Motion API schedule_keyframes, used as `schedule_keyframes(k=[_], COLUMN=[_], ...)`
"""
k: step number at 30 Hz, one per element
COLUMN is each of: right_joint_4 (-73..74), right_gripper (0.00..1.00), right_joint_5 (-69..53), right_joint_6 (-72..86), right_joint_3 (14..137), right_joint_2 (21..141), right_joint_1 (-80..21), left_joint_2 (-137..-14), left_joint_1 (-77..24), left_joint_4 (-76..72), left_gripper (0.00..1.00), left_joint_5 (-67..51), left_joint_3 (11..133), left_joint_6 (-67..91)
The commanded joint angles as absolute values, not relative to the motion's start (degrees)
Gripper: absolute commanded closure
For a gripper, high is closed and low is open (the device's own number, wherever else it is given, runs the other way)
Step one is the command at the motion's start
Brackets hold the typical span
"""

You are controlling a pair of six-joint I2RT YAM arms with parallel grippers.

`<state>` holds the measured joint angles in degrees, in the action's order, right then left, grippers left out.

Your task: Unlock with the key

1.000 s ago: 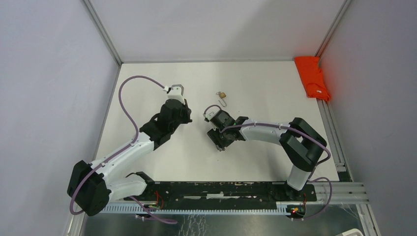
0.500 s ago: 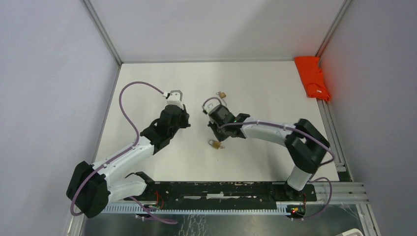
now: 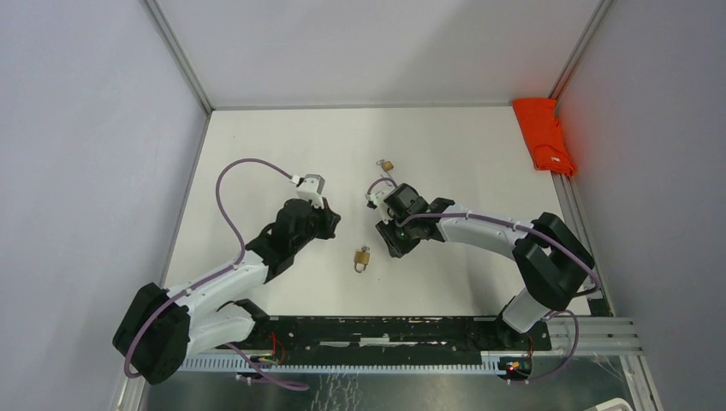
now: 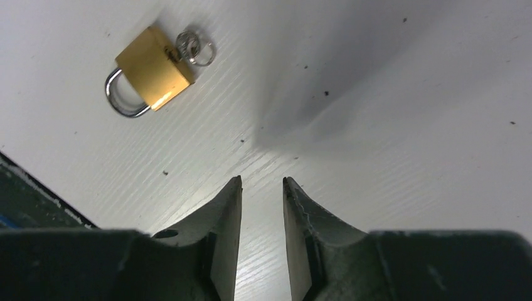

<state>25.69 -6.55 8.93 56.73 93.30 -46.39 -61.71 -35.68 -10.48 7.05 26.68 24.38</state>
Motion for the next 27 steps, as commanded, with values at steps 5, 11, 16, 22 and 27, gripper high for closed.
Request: schedule_keyframes(k=[5,11,16,22,27], right_joint_4=[25.92,14.85,5.54,1.72,0.44], right_gripper=[0.95,0.97,1.00,1.00,1.00], right_joint_5=[-11.52,-23.84,-31.91,-32.53,-31.47], right_joint_6=[7.08,12.76,18.04,20.78,23.11], right_joint_3=[58.51,51.26,47.86,47.11,46.98], right_joint_2=[93.38,90.75,91.99,93.80,95.57], right_joint_1=[-46.58,-46.66,-46.98,-47.19,-47.36], left_joint_2=[-68.43,-74.06,-78.16,-83.82,-87.08], left_joint_1=[-35.58,-40.82,-47.12,-48.43,-48.43], left_joint_4=[-1.99,9.93,12.88,10.62,9.84], left_gripper=[0.98,0.98,0.98,0.98,0.98], left_joint_5=[2.92,6.58,6.76,7.28,9.19], left_joint_3=[33.39,37.22,38.50,37.57,39.02], left_joint_6=[30.70,33.76,37.53,38.49,36.02])
